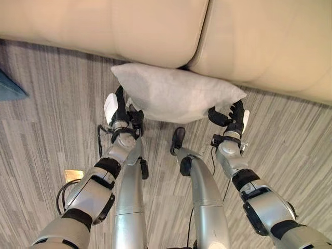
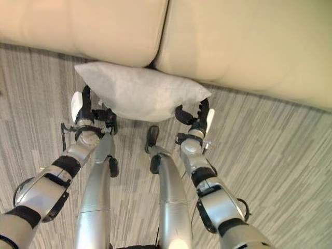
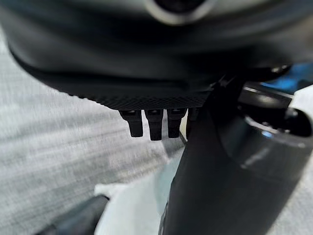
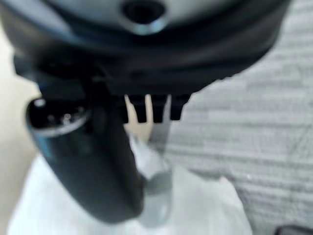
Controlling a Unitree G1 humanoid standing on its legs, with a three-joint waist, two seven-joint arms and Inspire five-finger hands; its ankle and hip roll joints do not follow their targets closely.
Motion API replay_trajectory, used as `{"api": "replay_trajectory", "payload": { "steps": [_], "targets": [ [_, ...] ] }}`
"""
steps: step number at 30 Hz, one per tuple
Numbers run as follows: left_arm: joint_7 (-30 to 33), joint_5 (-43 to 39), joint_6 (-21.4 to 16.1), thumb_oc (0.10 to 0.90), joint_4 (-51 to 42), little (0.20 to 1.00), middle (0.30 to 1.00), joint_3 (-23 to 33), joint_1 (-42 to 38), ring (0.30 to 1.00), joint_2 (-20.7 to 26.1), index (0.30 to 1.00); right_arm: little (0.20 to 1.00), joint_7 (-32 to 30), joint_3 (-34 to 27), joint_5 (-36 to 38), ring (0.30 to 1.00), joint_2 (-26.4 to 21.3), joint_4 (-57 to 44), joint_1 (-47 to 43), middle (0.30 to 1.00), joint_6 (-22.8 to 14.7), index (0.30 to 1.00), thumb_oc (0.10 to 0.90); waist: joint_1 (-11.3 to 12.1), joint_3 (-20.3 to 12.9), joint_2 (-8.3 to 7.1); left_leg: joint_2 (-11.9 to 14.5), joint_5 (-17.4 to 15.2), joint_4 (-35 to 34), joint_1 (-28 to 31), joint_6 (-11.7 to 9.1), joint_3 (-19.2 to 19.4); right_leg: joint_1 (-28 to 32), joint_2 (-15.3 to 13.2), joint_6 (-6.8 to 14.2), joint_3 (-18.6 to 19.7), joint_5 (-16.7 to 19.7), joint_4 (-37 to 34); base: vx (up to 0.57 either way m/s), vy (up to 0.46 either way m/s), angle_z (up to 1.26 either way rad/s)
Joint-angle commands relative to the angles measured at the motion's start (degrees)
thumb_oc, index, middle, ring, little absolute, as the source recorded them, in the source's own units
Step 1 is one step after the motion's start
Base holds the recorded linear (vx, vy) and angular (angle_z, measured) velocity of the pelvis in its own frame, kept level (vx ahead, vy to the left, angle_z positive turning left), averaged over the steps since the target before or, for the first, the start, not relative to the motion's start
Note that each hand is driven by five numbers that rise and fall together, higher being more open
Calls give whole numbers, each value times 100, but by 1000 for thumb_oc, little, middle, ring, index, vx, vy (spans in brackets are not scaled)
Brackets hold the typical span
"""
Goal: Pick up all the scattered cushions and arrange them neatly on the sofa.
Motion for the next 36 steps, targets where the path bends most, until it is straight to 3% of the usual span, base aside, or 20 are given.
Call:
{"api": "replay_trajectory", "payload": {
  "steps": [1,3,6,12,19,21,22,23,24,25,26,28,29,30,36],
  "targets": [
    [-114,-361,-375,616,163,625,625,-1,-353,625,-273,625,300,454,346,303,300,-61,-169,49,300,-81,300,400,70,-466,204,256,-1412,1103,-151,-191,-506,-11,-346,508,266,432,-816,13,-80,1],
    [-264,-613,-361,400,346,300,300,7,-620,300,-395,300,300,537,443,440,300,30,-140,-194,300,-98,300,400,43,-478,216,280,-1372,1088,-212,-214,-537,-95,-314,507,297,440,-783,10,-97,1],
    [-361,-804,-329,400,419,300,300,12,-962,300,-497,300,300,623,674,454,300,70,-181,-570,300,-59,300,400,53,-483,258,305,-1241,996,-284,-270,-576,-178,-249,496,256,437,-754,-16,-147,0],
    [-231,-724,-375,400,77,300,300,8,-782,300,-503,300,300,415,673,70,300,72,-448,-586,300,-34,300,400,100,-452,339,357,-1041,926,-320,-371,-703,-235,-147,430,114,334,-544,-22,-123,3],
    [-119,-666,-589,400,-806,300,300,108,-168,300,-409,300,300,196,291,-333,300,-148,-1035,-85,300,-252,300,400,232,-321,475,439,-486,613,-122,-767,-885,115,-25,246,-274,97,-550,-70,-173,15],
    [-119,-593,-638,400,-1068,300,300,198,110,300,-427,300,300,235,166,-503,300,-280,-1309,223,300,-209,300,400,125,-271,505,629,-738,1159,-122,-566,-335,195,-122,149,-298,166,-633,-142,-51,24],
    [-160,-519,-669,400,-1207,300,300,199,336,300,-463,300,300,264,125,-622,300,-321,-1460,498,300,-186,300,400,-72,-209,469,787,-1383,2111,9,-351,118,208,-238,77,-304,317,-685,-137,-6,34],
    [-158,-515,-667,400,-1214,300,300,199,350,300,-464,300,300,261,126,-626,300,-320,-1469,512,300,-183,300,400,-58,-199,468,804,-1426,2160,13,-347,120,222,-227,81,-298,302,-669,-179,-3,68],
    [-126,-467,-723,400,-1244,300,300,220,379,300,-530,300,300,145,77,-745,300,-268,-1488,552,300,-220,300,400,-243,-89,485,979,-1942,2740,431,-312,469,291,-385,50,-321,456,-762,-93,9,56],
    [-124,-465,-723,400,-1247,300,300,225,383,300,-529,300,300,136,82,-754,300,-264,-1494,555,300,-217,300,400,-235,-54,481,992,-1977,2765,467,-309,476,326,-376,58,-314,445,-753,-185,86,27],
    [-86,-504,-787,400,-1246,300,300,233,451,300,-632,300,300,29,89,-826,300,-161,-1530,483,300,-207,300,400,-395,-10,562,1050,-2462,2234,1494,-328,813,561,-560,221,-380,601,-1018,-123,178,-9],
    [-48,-526,-787,400,-1265,300,300,230,411,300,-657,300,300,-7,80,-814,300,-79,-1550,454,300,-190,300,400,-463,-8,593,876,-2526,1974,1737,-284,834,603,-641,346,-317,832,-1196,-127,166,29],
    [20,-499,-752,400,-1361,300,300,221,327,300,-691,300,300,-87,45,-825,300,-93,-1646,476,300,-164,300,400,-511,-8,603,571,-2631,2247,1381,-180,723,492,-770,400,-199,1004,-1108,-126,111,62],
    [12,-399,-754,400,-1430,300,300,198,327,300,-690,300,300,-111,38,-914,300,-97,-1716,463,300,-159,300,400,-522,-8,620,483,-2694,2206,1379,-149,784,446,-794,436,-153,1073,-1082,-155,147,55],
    [93,-40,-787,400,-1603,300,300,262,283,300,-506,300,300,-193,-182,-1173,300,-167,-2345,566,300,-277,300,400,-460,-52,596,450,-2848,2266,1386,-70,914,625,-949,503,-111,1255,-1254,-51,77,20]
  ]
}}
